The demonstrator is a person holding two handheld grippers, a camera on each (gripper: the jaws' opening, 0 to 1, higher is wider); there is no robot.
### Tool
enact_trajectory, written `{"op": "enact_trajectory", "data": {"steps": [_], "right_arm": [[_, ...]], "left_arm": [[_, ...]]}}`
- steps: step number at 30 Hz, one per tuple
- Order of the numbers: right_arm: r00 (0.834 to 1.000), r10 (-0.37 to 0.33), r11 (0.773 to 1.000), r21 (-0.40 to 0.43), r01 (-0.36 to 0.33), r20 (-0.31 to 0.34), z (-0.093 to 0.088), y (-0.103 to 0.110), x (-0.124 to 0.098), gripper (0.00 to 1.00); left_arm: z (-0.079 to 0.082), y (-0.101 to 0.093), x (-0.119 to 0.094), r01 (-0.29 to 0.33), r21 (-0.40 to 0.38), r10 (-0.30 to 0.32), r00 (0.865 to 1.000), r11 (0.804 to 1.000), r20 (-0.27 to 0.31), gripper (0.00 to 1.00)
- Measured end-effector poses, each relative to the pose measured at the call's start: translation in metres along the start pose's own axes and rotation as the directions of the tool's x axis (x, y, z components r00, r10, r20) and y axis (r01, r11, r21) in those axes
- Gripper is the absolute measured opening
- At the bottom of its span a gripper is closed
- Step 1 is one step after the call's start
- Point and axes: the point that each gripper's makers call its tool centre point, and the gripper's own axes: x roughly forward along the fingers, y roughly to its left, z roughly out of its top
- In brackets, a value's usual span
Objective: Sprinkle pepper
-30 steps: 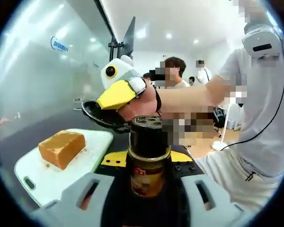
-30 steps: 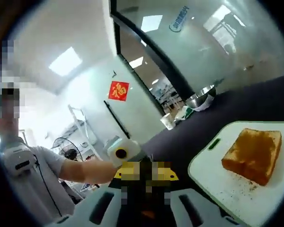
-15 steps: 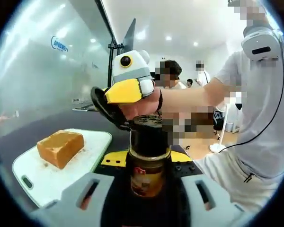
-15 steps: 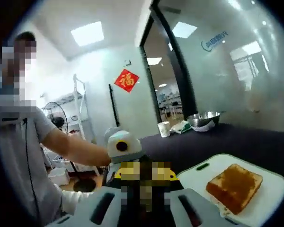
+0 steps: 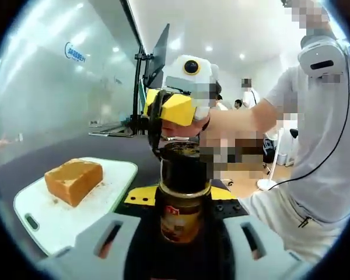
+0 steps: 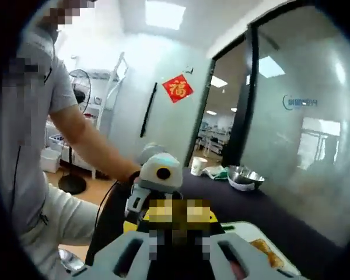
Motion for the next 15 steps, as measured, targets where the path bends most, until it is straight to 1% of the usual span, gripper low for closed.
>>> {"op": "enact_trajectory", "data": {"steps": [3, 4, 5, 7, 9, 11, 12, 15], "right_arm": [[0.999, 0.016, 0.999, -0.039, -0.017, -0.029, 0.000, 0.004, -0.001, 0.00], [0.999, 0.016, 0.998, -0.067, -0.019, -0.043, -0.001, 0.003, -0.002, 0.00], [0.997, 0.027, 0.993, -0.110, -0.034, -0.069, -0.002, 0.006, -0.003, 0.00], [0.993, 0.052, 0.986, -0.153, -0.068, -0.104, -0.003, 0.016, -0.004, 0.00], [0.990, 0.054, 0.978, -0.191, -0.079, -0.134, -0.006, 0.012, -0.005, 0.01], [0.986, 0.064, 0.975, -0.201, -0.095, -0.155, -0.006, 0.014, -0.006, 0.02], [0.980, 0.088, 0.974, -0.190, -0.123, -0.179, -0.008, 0.020, -0.007, 0.04], [0.976, 0.107, 0.972, -0.187, -0.143, -0.189, -0.010, 0.020, -0.009, 0.06]], "left_arm": [[0.000, 0.000, 0.001, 0.001, -0.001, -0.001, 1.000, 1.000, 0.000, 0.20], [0.000, 0.001, 0.001, 0.001, -0.004, -0.001, 1.000, 1.000, 0.002, 0.20], [0.000, 0.001, 0.001, 0.000, -0.009, 0.000, 1.000, 1.000, 0.004, 0.20], [0.000, 0.002, 0.001, 0.002, -0.017, -0.002, 1.000, 1.000, 0.008, 0.20], [0.000, 0.002, 0.001, 0.002, -0.021, -0.002, 1.000, 1.000, 0.010, 0.20], [0.000, 0.002, 0.001, 0.001, -0.019, -0.001, 1.000, 1.000, 0.010, 0.20], [0.000, 0.002, 0.001, 0.001, -0.018, -0.001, 1.000, 1.000, 0.009, 0.20], [0.000, 0.003, 0.000, -0.003, -0.019, 0.003, 1.000, 1.000, 0.008, 0.20]]}}
